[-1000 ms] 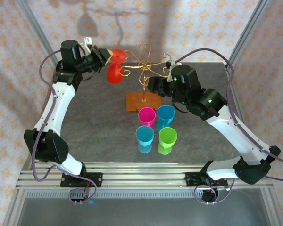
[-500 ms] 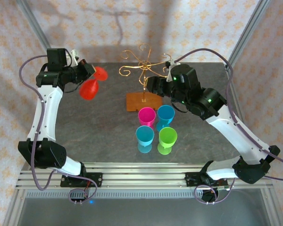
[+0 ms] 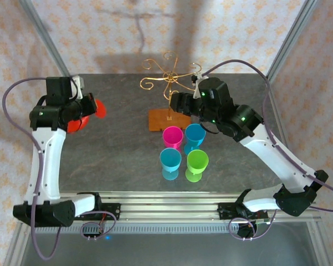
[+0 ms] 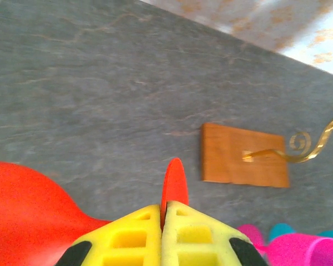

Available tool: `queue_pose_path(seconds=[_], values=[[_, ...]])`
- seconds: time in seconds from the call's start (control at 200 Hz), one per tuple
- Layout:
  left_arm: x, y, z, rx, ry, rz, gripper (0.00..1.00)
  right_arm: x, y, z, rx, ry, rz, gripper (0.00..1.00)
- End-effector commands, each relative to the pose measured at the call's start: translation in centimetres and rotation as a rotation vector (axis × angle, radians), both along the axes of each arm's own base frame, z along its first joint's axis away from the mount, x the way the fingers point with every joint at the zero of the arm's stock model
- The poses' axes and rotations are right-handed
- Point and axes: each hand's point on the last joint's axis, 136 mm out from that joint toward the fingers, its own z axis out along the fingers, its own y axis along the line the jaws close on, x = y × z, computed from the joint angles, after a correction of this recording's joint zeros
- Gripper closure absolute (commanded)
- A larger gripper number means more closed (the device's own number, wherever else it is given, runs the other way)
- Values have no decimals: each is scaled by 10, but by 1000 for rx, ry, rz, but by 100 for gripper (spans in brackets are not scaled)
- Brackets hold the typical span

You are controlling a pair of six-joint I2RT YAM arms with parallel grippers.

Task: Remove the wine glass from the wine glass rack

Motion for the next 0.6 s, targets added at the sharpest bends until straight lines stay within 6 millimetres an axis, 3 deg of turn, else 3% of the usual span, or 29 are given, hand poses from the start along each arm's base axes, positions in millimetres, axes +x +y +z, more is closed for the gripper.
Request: queue_pose_path(seconds=[0.0,0.11,0.22,0.591], values=[[-27,25,1,250,11,59,100,-5,-6,12,36,-30,6,45],[-43,35,7,412,-7,85,100,-8,-6,9,42,-27,12,45],[-51,33,8,531,-27,58,100,-10,-6,6,43,-17,16,45],[-64,-2,-8,912,-144,-130,100,-15,-14,-3,40,3,-4,45]])
